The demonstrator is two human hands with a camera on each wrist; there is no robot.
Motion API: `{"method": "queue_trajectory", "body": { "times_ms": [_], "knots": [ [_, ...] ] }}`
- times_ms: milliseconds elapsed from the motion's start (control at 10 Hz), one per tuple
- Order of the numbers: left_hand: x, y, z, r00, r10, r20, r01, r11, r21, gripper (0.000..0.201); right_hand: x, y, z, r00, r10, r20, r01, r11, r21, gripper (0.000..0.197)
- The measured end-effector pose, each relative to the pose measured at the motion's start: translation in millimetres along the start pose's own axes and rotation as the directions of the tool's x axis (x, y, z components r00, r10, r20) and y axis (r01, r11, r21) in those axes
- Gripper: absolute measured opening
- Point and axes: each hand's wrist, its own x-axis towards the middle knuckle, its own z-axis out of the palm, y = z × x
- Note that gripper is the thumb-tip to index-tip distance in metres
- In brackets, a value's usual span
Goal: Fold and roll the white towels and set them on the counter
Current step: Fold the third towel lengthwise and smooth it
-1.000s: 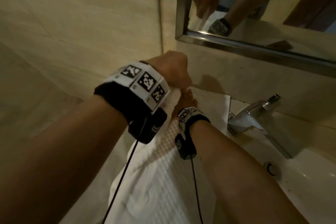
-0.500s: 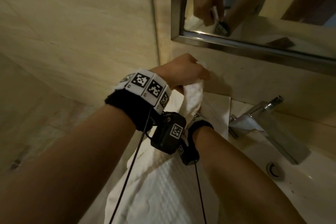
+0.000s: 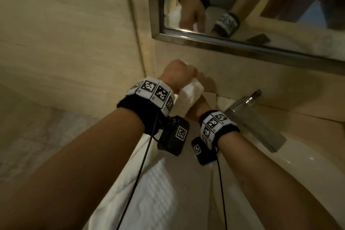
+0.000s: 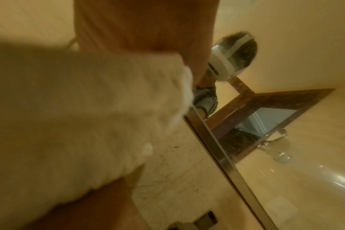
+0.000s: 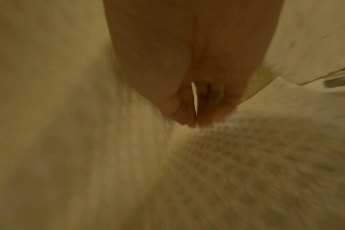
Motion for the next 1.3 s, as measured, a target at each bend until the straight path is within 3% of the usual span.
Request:
{"method": "queue_trajectory", "body": {
  "times_ms": [100,200,300,400,500,600,700,800,900,1000,1100,1200,1300],
  "knots": [
    [-0.4,5.9,-8.8,0.978,0.019,-0.21,-0.019,1.0,0.004,0.034,-11.6,-7.5,-3.5,0.981,0.185,0.05,-0.182,0.814,0.551,0.026],
    [-3.8,12.4,-18.7,0.958,0.053,-0.281,-0.058,0.998,-0.008,0.033,-21.8,-12.6,-1.2,0.985,0.063,0.162,-0.147,0.8,0.582,0.028],
    [-14.1,18.5,-21.5,0.954,0.106,-0.28,-0.127,0.99,-0.059,0.013,-36.0,-23.8,0.5,0.989,0.021,0.144,-0.114,0.729,0.675,0.03],
    [-29.4,22.2,-17.9,0.967,0.196,-0.165,-0.215,0.97,-0.113,0.014,-47.8,-30.1,-4.1,0.987,-0.093,0.135,-0.039,0.665,0.746,0.036],
    [-44.1,20.7,-8.6,0.95,0.309,0.05,-0.297,0.94,-0.167,0.024,-56.1,-36.5,5.0,0.994,-0.101,-0.052,0.099,0.551,0.829,0.029],
    [-49.4,15.1,1.4,0.929,0.356,0.102,-0.327,0.918,-0.223,0.012,-61.7,-44.3,6.8,0.782,0.086,-0.618,0.321,0.794,0.516,0.039],
    [-35.8,4.4,6.6,0.959,0.282,-0.031,-0.281,0.929,-0.241,0.023,-55.5,-26.0,20.5,0.816,0.166,-0.554,0.168,0.849,0.501,0.03],
    [-19.0,-13.5,13.9,0.966,0.221,-0.134,-0.241,0.958,-0.158,0.023,-49.5,0.5,3.6,0.988,0.13,0.082,-0.141,0.556,0.819,0.025],
    [-10.6,-34.7,27.7,0.977,0.182,-0.11,-0.19,0.979,-0.067,0.021,-45.9,23.6,-5.7,0.993,-0.018,0.117,-0.106,0.306,0.946,0.058],
    [-8.7,-45.1,38.6,0.992,0.118,0.036,-0.113,0.989,-0.098,0.025,-51.0,31.3,-14.5,0.988,-0.099,0.115,-0.077,0.33,0.941,0.059],
    [-9.4,-44.8,41.4,0.987,0.069,0.143,-0.028,0.963,-0.267,0.029,-47.8,41.4,-6.1,0.998,0.002,0.061,-0.056,0.437,0.898,0.046],
    [-4.0,-49.7,33.7,0.986,0.162,0.034,-0.157,0.982,-0.109,0.018,-46.6,43.1,4.6,0.999,0.048,0.005,-0.026,0.45,0.893,0.054],
    [10.0,-62.3,21.4,0.906,0.42,0.055,-0.417,0.861,0.29,0.044,-50.3,37.0,-1.0,0.997,0.011,-0.073,0.061,0.431,0.9,0.052]
  ]
}}
